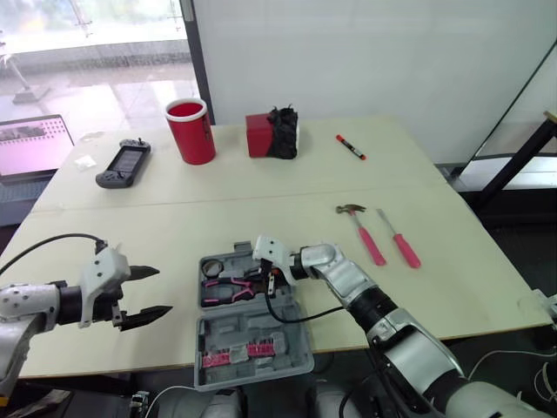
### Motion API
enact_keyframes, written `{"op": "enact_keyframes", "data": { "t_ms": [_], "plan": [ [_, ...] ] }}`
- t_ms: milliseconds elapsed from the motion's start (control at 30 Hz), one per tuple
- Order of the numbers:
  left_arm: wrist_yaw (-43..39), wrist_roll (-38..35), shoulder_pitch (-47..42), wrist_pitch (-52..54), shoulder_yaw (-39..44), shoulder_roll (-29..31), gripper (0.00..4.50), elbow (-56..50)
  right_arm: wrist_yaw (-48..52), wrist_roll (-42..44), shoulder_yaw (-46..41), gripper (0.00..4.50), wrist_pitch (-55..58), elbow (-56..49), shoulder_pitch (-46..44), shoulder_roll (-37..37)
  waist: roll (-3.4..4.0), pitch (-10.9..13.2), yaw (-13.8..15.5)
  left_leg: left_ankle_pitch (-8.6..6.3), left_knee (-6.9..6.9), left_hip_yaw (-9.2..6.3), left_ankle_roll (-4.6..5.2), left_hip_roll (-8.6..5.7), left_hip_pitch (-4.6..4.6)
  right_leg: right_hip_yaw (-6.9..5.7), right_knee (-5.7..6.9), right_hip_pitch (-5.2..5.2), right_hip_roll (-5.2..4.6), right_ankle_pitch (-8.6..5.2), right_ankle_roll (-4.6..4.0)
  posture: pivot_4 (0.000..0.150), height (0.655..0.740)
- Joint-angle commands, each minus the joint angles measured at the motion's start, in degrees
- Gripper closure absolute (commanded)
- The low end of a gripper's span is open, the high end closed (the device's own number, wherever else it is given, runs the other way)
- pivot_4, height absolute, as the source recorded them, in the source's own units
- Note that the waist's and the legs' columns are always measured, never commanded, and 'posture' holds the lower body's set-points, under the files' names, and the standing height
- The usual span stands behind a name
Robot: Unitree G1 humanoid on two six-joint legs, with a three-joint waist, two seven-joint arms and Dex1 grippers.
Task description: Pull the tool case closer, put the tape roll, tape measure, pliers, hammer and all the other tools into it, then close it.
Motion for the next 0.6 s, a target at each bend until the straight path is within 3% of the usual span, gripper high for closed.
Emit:
{"op": "enact_keyframes", "data": {
  "t_ms": [33, 267, 400, 600],
  "plan": [
    [0.5, 0.5, -0.1, -1.0, -0.3, -0.3, 0.0, -0.5, -2.4, -4.5, 2.7, 4.44, 2.0, 6.7, 0.1, 0.9, 0.03, 0.0, -0.1, 0.0, -0.01, 0.0, 0.0, 0.01, 0.05, 0.0, 0.02, 0.02, 0.01, 0.02, -0.03, 0.15, 0.74],
    [0.5, 0.7, 0.3, -1.8, -0.3, -0.3, 0.0, 0.2, -2.0, -8.2, 6.0, 4.44, -0.9, 6.7, 2.1, 0.3, 0.06, -0.4, 0.0, -0.05, -0.27, 0.11, 0.03, 0.04, 1.11, -0.01, -0.11, 1.01, -0.01, -0.07, -0.09, 0.15, 0.74],
    [2.0, 0.0, 0.0, -1.2, 0.3, -1.4, 0.0, 1.0, -1.8, -2.2, -0.6, 4.44, -6.7, 2.1, 2.0, 1.2, 0.05, -0.4, 0.0, -0.05, -0.27, 0.11, 0.03, 0.06, 1.09, -0.01, -0.1, 0.96, -0.01, -0.08, -0.09, 0.15, 0.74],
    [4.9, -2.7, -2.2, 3.3, 2.3, -3.4, 0.0, 4.9, 1.3, 7.7, -11.3, 4.44, 0.7, -7.5, 1.0, -2.4, 0.01, -0.3, 0.1, -0.04, -0.24, 0.1, 0.03, 0.06, 0.85, -0.01, -0.07, 0.73, -0.01, -0.06, -0.08, 0.15, 0.74]
  ]
}}
